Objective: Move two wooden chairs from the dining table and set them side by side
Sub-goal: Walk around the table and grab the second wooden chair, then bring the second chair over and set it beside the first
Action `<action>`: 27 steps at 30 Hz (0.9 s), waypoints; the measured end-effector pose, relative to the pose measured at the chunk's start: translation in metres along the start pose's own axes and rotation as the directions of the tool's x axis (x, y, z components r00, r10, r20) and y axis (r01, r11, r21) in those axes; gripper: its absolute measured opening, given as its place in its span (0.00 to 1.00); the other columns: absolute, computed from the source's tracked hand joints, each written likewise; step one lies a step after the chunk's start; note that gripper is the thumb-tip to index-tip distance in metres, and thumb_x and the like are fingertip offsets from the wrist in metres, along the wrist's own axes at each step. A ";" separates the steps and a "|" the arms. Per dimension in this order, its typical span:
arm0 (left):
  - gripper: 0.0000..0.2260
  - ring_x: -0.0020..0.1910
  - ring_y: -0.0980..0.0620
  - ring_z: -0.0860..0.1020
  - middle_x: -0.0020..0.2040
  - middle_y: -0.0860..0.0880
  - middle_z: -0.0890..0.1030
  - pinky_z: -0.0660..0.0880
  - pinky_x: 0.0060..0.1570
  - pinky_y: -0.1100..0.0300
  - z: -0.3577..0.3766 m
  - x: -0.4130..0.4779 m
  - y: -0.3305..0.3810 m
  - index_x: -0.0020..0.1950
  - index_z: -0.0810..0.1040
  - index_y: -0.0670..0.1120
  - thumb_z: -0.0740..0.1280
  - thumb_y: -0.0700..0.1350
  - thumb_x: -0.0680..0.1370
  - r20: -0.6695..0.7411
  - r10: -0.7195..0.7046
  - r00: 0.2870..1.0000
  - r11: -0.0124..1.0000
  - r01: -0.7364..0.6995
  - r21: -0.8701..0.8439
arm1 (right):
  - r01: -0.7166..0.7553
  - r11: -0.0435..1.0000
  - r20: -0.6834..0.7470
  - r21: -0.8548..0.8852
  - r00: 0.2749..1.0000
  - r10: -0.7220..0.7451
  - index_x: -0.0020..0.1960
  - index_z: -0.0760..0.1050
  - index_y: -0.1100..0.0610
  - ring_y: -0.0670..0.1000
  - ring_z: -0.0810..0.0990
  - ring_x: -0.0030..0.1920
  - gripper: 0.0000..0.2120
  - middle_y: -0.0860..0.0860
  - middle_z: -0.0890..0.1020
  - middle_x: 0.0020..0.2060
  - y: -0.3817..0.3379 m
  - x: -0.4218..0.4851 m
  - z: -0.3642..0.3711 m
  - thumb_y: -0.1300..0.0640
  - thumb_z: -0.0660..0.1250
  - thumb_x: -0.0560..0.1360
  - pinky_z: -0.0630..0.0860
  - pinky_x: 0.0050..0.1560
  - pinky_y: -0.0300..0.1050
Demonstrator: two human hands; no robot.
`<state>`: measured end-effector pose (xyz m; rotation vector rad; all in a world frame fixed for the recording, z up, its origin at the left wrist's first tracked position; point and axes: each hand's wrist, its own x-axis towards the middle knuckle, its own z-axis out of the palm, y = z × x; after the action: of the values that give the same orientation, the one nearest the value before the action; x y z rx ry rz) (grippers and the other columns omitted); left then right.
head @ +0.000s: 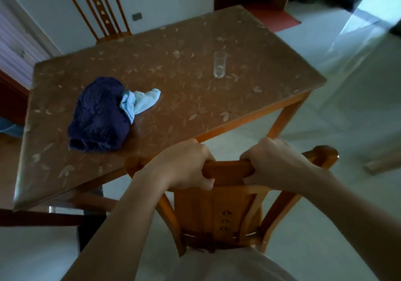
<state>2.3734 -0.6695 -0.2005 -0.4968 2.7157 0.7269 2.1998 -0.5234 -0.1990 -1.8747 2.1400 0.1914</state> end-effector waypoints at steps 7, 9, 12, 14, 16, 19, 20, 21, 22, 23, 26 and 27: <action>0.17 0.23 0.60 0.73 0.24 0.57 0.76 0.66 0.26 0.68 -0.007 0.004 0.088 0.28 0.75 0.53 0.78 0.49 0.73 0.027 0.195 0.981 0.979 -0.196 0.051 | -0.218 0.976 -0.093 0.027 0.971 0.219 0.29 0.68 0.49 0.43 0.75 0.27 0.16 0.45 0.73 0.23 0.016 -0.108 -0.013 0.44 0.68 0.70 0.77 0.31 0.41; 0.16 0.24 0.60 0.76 0.24 0.57 0.76 0.73 0.32 0.63 -0.009 0.014 0.114 0.30 0.76 0.55 0.79 0.50 0.72 0.028 0.267 0.963 0.959 -0.269 0.092 | -0.287 0.956 -0.124 0.055 0.948 0.292 0.28 0.70 0.50 0.43 0.74 0.24 0.15 0.46 0.73 0.22 0.026 -0.135 -0.014 0.44 0.68 0.68 0.74 0.28 0.39; 0.14 0.26 0.61 0.77 0.27 0.56 0.77 0.75 0.30 0.63 -0.012 0.033 0.159 0.32 0.77 0.55 0.80 0.51 0.73 0.052 0.380 0.924 0.914 -0.383 0.135 | -0.368 0.925 -0.167 0.097 0.910 0.380 0.28 0.73 0.50 0.45 0.74 0.22 0.14 0.46 0.77 0.23 0.048 -0.176 -0.012 0.41 0.66 0.65 0.73 0.23 0.38; 0.18 0.26 0.66 0.76 0.24 0.57 0.75 0.66 0.24 0.70 -0.010 0.051 0.190 0.29 0.74 0.56 0.80 0.49 0.72 0.076 0.445 0.892 0.881 -0.451 0.139 | -0.420 0.900 -0.208 0.115 0.876 0.435 0.28 0.74 0.51 0.45 0.76 0.23 0.15 0.41 0.79 0.26 0.067 -0.203 -0.006 0.40 0.65 0.62 0.71 0.22 0.36; 0.17 0.25 0.63 0.76 0.25 0.57 0.75 0.67 0.25 0.69 -0.005 0.069 0.215 0.28 0.74 0.54 0.79 0.49 0.72 0.102 0.471 0.876 0.864 -0.482 0.148 | -0.459 0.879 -0.220 0.130 0.851 0.476 0.28 0.75 0.51 0.44 0.75 0.21 0.15 0.45 0.76 0.21 0.087 -0.222 0.000 0.40 0.64 0.60 0.73 0.23 0.39; 0.12 0.27 0.58 0.77 0.29 0.55 0.79 0.76 0.30 0.58 0.008 0.104 0.255 0.30 0.79 0.53 0.79 0.48 0.71 0.161 0.487 0.858 0.850 -0.508 0.136 | -0.513 0.849 -0.217 0.127 0.820 0.529 0.29 0.75 0.48 0.42 0.75 0.23 0.11 0.43 0.75 0.20 0.126 -0.250 0.011 0.40 0.64 0.60 0.70 0.23 0.38; 0.12 0.28 0.57 0.79 0.29 0.55 0.80 0.77 0.31 0.57 0.014 0.117 0.269 0.31 0.80 0.52 0.79 0.48 0.71 0.176 0.491 0.853 0.847 -0.515 0.132 | -0.538 0.834 -0.205 0.123 0.809 0.552 0.29 0.76 0.47 0.42 0.76 0.24 0.11 0.43 0.75 0.21 0.139 -0.259 0.015 0.40 0.65 0.60 0.71 0.24 0.38; 0.12 0.29 0.56 0.80 0.29 0.55 0.81 0.77 0.30 0.57 0.020 0.130 0.284 0.30 0.80 0.52 0.79 0.48 0.71 0.186 0.496 0.848 0.844 -0.521 0.126 | -0.556 0.822 -0.185 0.125 0.801 0.570 0.31 0.77 0.47 0.43 0.76 0.25 0.11 0.43 0.76 0.22 0.153 -0.268 0.019 0.40 0.65 0.60 0.73 0.25 0.39; 0.12 0.29 0.55 0.81 0.29 0.55 0.81 0.76 0.30 0.58 0.024 0.144 0.298 0.30 0.80 0.52 0.79 0.48 0.70 0.201 0.496 0.845 0.843 -0.524 0.122 | -0.572 0.809 -0.164 0.138 0.792 0.588 0.32 0.78 0.47 0.43 0.77 0.26 0.12 0.43 0.76 0.23 0.168 -0.276 0.023 0.39 0.64 0.60 0.76 0.26 0.40; 0.12 0.30 0.54 0.82 0.29 0.54 0.81 0.76 0.30 0.57 0.028 0.159 0.313 0.30 0.80 0.52 0.79 0.47 0.70 0.217 0.497 0.840 0.842 -0.527 0.115 | -0.582 0.799 -0.150 0.153 0.785 0.601 0.33 0.78 0.47 0.43 0.77 0.26 0.12 0.43 0.76 0.23 0.183 -0.285 0.026 0.39 0.64 0.61 0.78 0.28 0.42; 0.11 0.32 0.55 0.83 0.32 0.55 0.83 0.76 0.33 0.58 0.038 0.198 0.350 0.32 0.82 0.53 0.80 0.48 0.71 0.266 0.496 0.827 0.836 -0.537 0.114 | -0.599 0.779 -0.112 0.184 0.775 0.622 0.32 0.76 0.48 0.43 0.77 0.26 0.11 0.44 0.76 0.23 0.222 -0.305 0.032 0.40 0.65 0.62 0.80 0.30 0.43; 0.09 0.33 0.56 0.83 0.34 0.55 0.84 0.78 0.34 0.58 0.042 0.213 0.367 0.35 0.83 0.53 0.80 0.49 0.72 0.282 0.500 0.819 0.829 -0.547 0.118 | -0.613 0.765 -0.100 0.195 0.764 0.638 0.31 0.75 0.47 0.43 0.77 0.26 0.10 0.44 0.76 0.23 0.239 -0.314 0.033 0.41 0.65 0.63 0.79 0.30 0.42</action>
<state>2.0436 -0.4027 -0.1548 0.3941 2.6555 0.5818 2.0035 -0.1818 -0.1569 -1.0487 2.7425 0.0059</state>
